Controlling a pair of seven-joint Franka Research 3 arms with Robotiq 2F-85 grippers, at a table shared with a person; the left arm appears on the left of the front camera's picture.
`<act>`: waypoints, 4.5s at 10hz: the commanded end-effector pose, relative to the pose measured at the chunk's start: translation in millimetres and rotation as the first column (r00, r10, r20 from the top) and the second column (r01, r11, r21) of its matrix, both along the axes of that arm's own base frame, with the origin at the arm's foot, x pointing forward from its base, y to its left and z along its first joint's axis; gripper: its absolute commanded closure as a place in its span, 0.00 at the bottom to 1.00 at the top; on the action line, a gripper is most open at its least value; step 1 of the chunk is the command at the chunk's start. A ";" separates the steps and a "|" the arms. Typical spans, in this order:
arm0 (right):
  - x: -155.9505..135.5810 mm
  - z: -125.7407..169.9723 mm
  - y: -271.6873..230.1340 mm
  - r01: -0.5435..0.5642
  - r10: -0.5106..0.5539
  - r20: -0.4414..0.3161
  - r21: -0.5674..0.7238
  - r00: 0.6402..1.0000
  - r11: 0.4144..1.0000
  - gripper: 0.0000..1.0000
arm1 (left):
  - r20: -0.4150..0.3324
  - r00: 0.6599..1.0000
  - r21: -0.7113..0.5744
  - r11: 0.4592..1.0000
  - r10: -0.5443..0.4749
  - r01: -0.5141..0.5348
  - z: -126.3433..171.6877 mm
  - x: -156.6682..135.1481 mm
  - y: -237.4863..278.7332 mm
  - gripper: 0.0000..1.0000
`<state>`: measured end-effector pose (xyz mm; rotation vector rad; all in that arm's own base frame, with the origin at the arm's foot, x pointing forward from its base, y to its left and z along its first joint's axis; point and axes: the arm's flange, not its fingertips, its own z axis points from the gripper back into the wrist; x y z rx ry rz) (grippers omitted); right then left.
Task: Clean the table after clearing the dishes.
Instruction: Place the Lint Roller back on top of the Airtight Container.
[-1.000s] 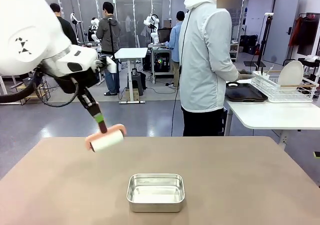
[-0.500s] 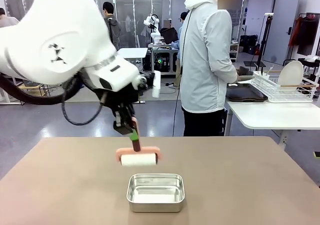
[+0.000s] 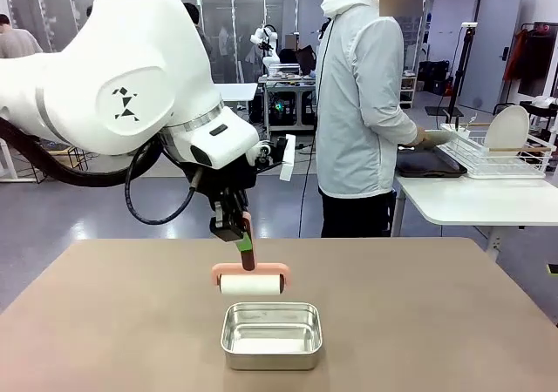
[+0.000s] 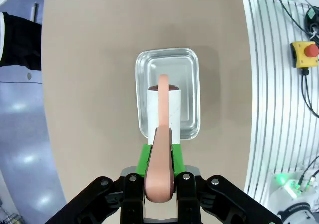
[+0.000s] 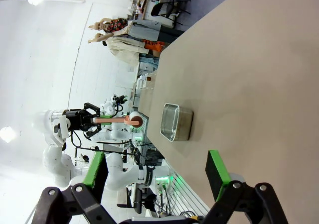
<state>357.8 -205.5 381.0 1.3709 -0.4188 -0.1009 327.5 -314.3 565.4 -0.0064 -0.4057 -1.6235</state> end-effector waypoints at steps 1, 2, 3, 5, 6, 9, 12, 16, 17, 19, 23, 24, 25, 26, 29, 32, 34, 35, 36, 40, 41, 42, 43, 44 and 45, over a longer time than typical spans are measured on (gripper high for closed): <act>-3.3 1.0 0.2 -0.011 0.011 0.016 -0.007 1.000 1.000 0.00 | -0.007 1.000 0.004 1.000 -0.004 0.004 -3.6 0.2 -2.5 0.79; -3.3 1.0 0.2 -0.011 0.011 0.016 -0.007 1.000 1.000 0.00 | -0.019 1.000 0.002 1.000 0.000 0.000 -11.3 10.0 -3.5 0.79; -3.3 1.0 0.2 -0.011 0.011 0.016 -0.007 1.000 1.000 0.00 | -0.033 0.999 -0.028 1.000 -0.014 0.013 -20.5 17.7 -8.4 0.79; -3.3 1.0 0.2 -0.011 0.011 0.016 -0.007 1.000 1.000 0.00 | -0.063 0.998 -0.031 0.999 -0.029 0.027 -36.7 29.5 -17.6 0.79; -3.3 1.0 0.2 -0.011 0.011 0.016 -0.007 1.000 1.000 0.00 | -0.080 0.996 -0.029 0.999 -0.029 0.027 -42.8 37.3 -21.1 0.79; -3.3 1.0 0.2 -0.011 0.011 0.016 -0.007 1.000 1.000 0.00 | -0.176 0.984 0.001 1.000 0.001 -0.001 -71.4 61.0 -34.2 0.79; -3.3 1.0 0.2 -0.011 0.011 0.016 -0.007 1.000 1.000 0.00 | -0.230 0.973 0.041 0.999 0.012 -0.003 -93.1 84.6 -39.9 0.79; -3.3 1.0 0.2 -0.011 0.011 0.016 -0.007 1.000 1.000 0.00 | -0.258 0.965 0.059 0.996 -0.049 0.066 -125.5 117.2 -41.4 0.79; -3.3 1.0 0.2 -0.011 0.011 0.016 -0.007 1.000 1.000 0.00 | -0.276 0.960 0.061 0.996 -0.042 0.061 -133.5 126.8 -41.7 0.79; -3.3 1.0 0.2 -0.011 0.011 0.016 -0.007 1.000 1.000 0.00 | -0.312 0.950 0.079 0.997 0.001 0.025 -146.3 139.7 -42.5 0.79; -3.3 1.0 0.2 -0.011 0.011 0.016 -0.007 1.000 1.000 0.00 | -0.337 0.940 0.101 0.995 0.047 -0.014 -155.2 150.4 -41.7 0.79; -3.3 1.0 0.2 -0.011 0.011 0.016 -0.007 1.000 1.000 0.00 | -0.325 0.945 0.095 0.995 0.046 -0.016 -151.4 150.7 -41.9 0.79; -3.3 1.0 0.2 -0.011 0.011 0.016 -0.007 1.000 1.000 0.00 | -0.309 0.950 0.089 0.996 0.054 -0.028 -147.4 150.9 -41.8 0.79; -3.3 1.0 0.2 -0.011 0.011 0.016 -0.007 1.000 1.000 0.00 | -0.294 0.953 0.090 0.995 0.068 -0.043 -144.3 152.3 -40.8 0.66; -3.3 1.0 0.2 -0.011 0.011 0.016 -0.007 1.000 1.000 0.00 | -0.260 0.961 0.074 0.994 0.096 -0.080 -136.2 154.7 -38.1 0.26; -3.3 1.0 0.2 -0.011 0.011 0.016 -0.007 1.000 1.000 0.00 | -0.195 0.975 0.032 0.994 0.106 -0.102 -116.4 152.6 -29.6 0.00; -3.3 1.0 0.2 -0.011 0.011 0.016 -0.007 1.000 1.000 0.00 | -0.162 0.979 0.015 0.993 0.120 -0.119 -103.5 149.4 -23.0 0.00; -3.3 1.0 0.2 -0.011 0.011 0.016 -0.007 1.000 1.000 0.00 | -0.154 0.980 0.013 0.992 0.123 -0.122 -100.4 147.7 -21.0 0.00; -3.3 1.0 0.2 -0.011 0.011 0.016 -0.007 1.000 1.000 0.00 | -0.148 0.981 0.011 0.992 0.123 -0.122 -96.8 145.9 -20.7 0.00; -3.3 1.0 0.2 -0.011 0.011 0.016 -0.007 1.000 1.000 0.00 | -0.166 0.980 0.009 0.994 0.105 -0.105 -88.2 154.1 -27.3 0.00; -3.3 1.0 0.2 -0.011 0.011 0.016 -0.007 1.000 1.000 0.00 | -0.166 0.980 0.009 0.994 0.105 -0.105 -88.2 154.1 -27.3 0.00; -3.3 1.0 0.2 -0.011 0.011 0.016 -0.007 1.000 1.000 0.00 | -0.166 0.980 0.009 0.994 0.105 -0.105 -88.2 154.1 -27.3 0.00; -3.3 1.0 0.2 -0.011 0.011 0.016 -0.007 1.000 1.000 0.00 | -0.166 0.980 0.009 0.994 0.105 -0.105 -88.2 154.1 -27.3 0.00; -3.3 1.0 0.2 -0.011 0.011 0.016 -0.007 1.000 1.000 0.00 | -0.166 0.980 0.009 0.994 0.105 -0.105 -88.2 154.1 -27.3 0.00; -3.3 1.0 0.2 -0.011 0.011 0.016 -0.007 1.000 1.000 0.00 | -0.166 0.980 0.009 0.994 0.105 -0.105 -88.2 154.1 -27.3 0.00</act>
